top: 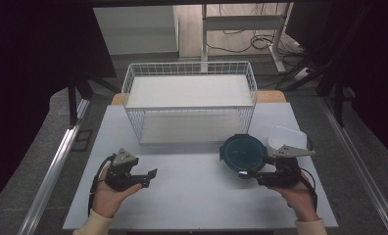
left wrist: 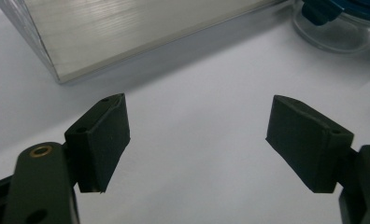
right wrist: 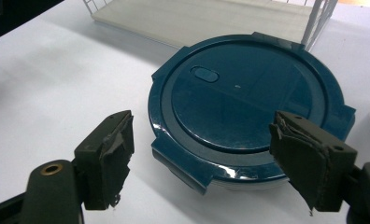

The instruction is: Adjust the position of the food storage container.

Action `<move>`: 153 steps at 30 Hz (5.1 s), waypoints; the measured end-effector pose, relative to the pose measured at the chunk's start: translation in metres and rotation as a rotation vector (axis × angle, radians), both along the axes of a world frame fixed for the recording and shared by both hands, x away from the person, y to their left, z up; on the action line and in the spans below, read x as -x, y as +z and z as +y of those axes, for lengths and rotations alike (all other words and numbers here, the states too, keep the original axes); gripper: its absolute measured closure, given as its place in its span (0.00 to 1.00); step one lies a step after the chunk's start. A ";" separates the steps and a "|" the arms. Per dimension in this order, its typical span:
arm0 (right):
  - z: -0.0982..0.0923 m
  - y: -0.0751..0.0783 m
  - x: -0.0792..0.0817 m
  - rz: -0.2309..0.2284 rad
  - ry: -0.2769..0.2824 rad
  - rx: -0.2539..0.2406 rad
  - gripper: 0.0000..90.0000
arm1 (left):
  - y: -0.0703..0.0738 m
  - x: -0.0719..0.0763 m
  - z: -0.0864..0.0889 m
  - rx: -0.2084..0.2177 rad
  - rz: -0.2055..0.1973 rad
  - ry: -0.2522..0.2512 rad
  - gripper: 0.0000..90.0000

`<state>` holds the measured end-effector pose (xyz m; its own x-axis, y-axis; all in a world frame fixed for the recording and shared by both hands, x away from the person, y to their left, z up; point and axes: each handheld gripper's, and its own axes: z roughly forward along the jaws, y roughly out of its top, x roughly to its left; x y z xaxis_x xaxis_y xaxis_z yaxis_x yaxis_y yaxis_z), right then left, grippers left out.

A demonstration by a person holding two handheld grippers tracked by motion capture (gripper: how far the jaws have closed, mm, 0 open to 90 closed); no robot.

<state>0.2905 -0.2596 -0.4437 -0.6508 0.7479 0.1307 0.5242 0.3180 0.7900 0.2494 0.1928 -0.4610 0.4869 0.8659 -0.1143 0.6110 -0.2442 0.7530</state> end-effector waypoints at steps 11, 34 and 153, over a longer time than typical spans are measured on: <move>0.002 -0.001 -0.001 0.021 0.024 0.012 0.32 | 0.003 0.001 0.006 0.027 0.004 0.005 0.24; 0.002 0.006 0.000 0.023 0.014 0.026 0.42 | 0.000 0.001 0.010 0.003 0.027 -0.012 0.22; 0.097 -0.006 -0.080 0.182 0.101 0.511 1.00 | -0.012 -0.010 0.000 -0.039 0.072 -0.045 0.20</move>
